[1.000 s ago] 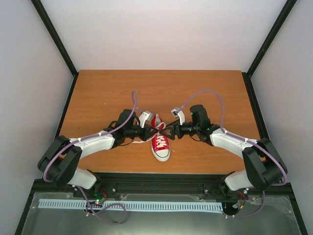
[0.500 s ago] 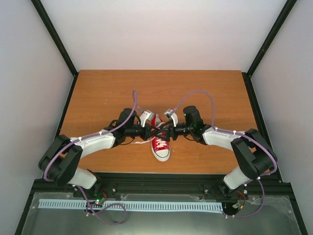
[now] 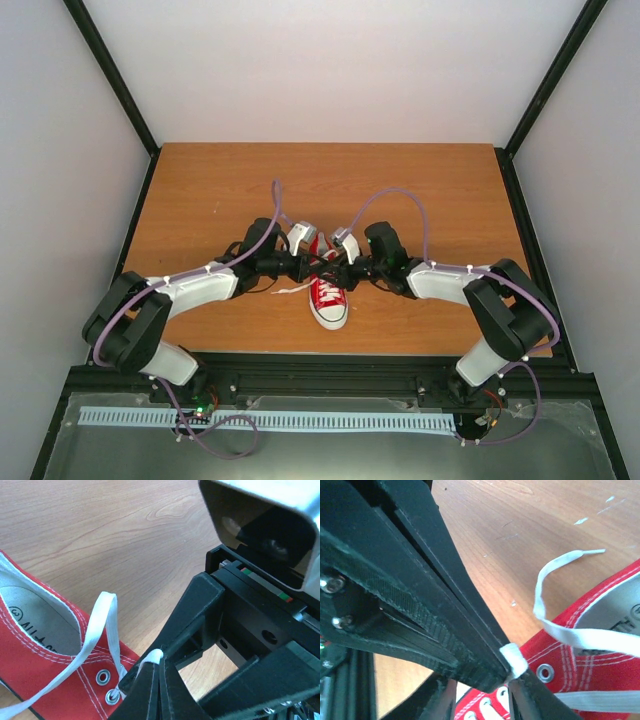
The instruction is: Tie the shoes
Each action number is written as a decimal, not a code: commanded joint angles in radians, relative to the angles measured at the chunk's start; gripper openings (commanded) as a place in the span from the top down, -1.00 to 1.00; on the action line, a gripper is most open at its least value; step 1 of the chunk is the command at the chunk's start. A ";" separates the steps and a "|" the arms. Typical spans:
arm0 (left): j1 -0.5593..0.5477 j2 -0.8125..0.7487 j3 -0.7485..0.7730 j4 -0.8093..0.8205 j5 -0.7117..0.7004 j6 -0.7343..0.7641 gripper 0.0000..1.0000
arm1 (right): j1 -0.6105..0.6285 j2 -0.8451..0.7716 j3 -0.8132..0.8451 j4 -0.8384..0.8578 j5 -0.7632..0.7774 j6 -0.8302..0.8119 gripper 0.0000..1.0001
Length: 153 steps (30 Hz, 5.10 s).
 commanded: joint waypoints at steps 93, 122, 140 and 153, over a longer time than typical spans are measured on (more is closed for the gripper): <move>-0.403 -0.122 0.089 -0.260 -0.229 0.123 0.98 | -0.029 0.023 0.075 -0.014 0.003 0.099 0.95; -0.135 -0.139 0.097 -0.203 -0.447 -0.338 0.12 | -0.021 -0.005 -0.018 0.100 -0.008 0.040 0.94; -0.133 -0.011 0.160 -0.194 -0.422 -0.341 0.44 | -0.011 -0.005 -0.011 0.088 -0.009 0.029 0.94; -0.132 -0.053 0.109 -0.168 -0.451 -0.303 0.99 | -0.015 -0.207 -0.061 -0.023 0.211 0.036 -0.19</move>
